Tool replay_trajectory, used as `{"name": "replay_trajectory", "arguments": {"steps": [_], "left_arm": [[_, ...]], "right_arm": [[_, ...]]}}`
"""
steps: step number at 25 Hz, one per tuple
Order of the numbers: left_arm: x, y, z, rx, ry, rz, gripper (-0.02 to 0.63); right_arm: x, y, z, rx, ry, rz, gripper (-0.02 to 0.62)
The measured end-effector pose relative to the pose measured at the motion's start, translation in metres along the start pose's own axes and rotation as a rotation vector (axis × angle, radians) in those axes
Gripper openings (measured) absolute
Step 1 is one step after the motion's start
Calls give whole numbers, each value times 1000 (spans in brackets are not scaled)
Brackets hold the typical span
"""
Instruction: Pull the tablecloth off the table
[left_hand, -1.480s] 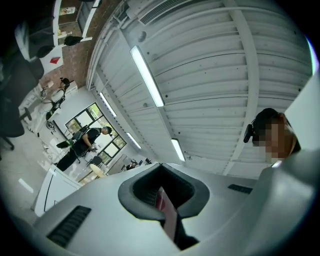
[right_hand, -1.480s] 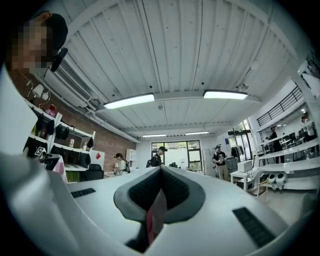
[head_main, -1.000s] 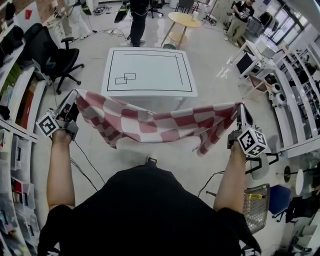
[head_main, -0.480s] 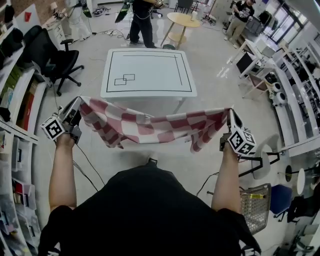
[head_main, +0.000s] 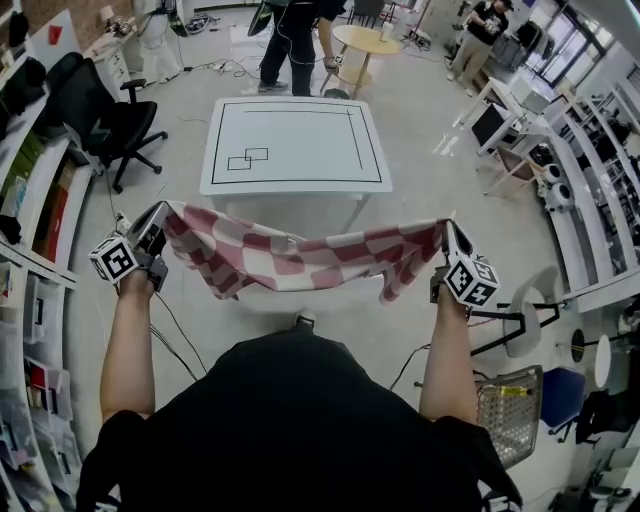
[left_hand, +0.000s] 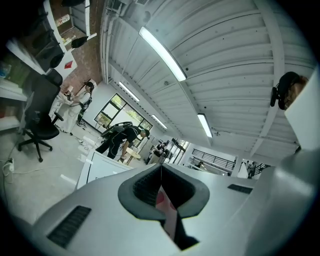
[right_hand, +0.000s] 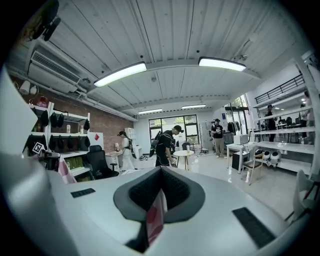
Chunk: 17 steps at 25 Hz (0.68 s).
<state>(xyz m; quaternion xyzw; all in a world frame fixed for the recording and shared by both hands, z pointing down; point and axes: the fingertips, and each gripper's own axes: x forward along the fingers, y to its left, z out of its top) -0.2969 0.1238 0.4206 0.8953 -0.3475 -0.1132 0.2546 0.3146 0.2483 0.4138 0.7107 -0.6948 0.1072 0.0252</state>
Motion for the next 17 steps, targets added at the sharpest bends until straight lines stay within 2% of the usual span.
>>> {"name": "replay_trajectory", "arguments": {"steps": [6,11,17], "left_arm": [[-2,21,2,-8,7,48,20],[-7,11,-19,-38,13,32,20],[-4,20,-8,-95,35,87,20]], "right_arm": [[6,9,-6,-1,29,4,28],[-7,2,-21,3,37,7,28],[3,9,-6,14,44,8,28]]}}
